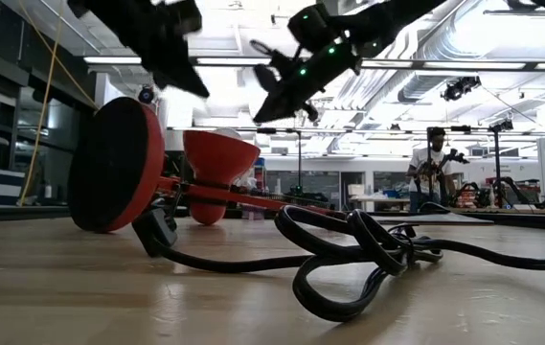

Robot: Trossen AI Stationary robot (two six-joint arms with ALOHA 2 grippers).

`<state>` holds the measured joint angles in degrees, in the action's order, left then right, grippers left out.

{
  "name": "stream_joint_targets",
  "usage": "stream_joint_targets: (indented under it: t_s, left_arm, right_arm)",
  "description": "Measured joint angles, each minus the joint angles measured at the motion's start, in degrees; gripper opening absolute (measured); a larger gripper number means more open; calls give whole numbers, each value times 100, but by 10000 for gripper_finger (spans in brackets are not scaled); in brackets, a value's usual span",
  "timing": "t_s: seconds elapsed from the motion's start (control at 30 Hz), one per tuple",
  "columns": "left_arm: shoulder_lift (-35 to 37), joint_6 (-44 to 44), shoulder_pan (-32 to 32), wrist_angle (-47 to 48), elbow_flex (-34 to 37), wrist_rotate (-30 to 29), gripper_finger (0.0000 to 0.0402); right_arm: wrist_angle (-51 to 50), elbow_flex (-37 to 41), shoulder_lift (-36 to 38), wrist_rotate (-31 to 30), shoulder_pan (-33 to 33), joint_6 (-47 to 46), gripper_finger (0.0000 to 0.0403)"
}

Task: Screw lightbulb
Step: Remove the lightbulb from the desk lamp

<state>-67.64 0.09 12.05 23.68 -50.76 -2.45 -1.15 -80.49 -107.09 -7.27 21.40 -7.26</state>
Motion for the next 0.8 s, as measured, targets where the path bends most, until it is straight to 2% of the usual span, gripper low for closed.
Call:
stream_joint_targets:
  t_s: [0.17, 0.27, 0.33, 0.53, 0.63, 0.8]
  left_arm:
    - [454, 259, 12, -499, -5, -977, 0]
    - [436, 536, 352, -634, -7, -1024, 0]
    - [302, 549, 627, -593, -7, -804, 0]
    - [-342, 897, 1212, -798, -7, -52, 0]
    - [-701, 1396, 1302, -974, -7, 432, 0]
    - [-1016, 1919, 1305, -1021, -7, 325, 0]
  right_arm:
    - [-118, -2, 278, 1030, 154, -18, 0]
    - [-443, -2, 286, 1742, 44, -20, 0]
    - [-751, -2, 278, 1963, -158, 58, 0]
    - [-991, 2, 243, 2025, -774, 428, 0]
    - [-1059, 0, 215, 1778, -962, 472, 0]
    - [-1142, 0, 108, 1483, -1098, 150, 0]
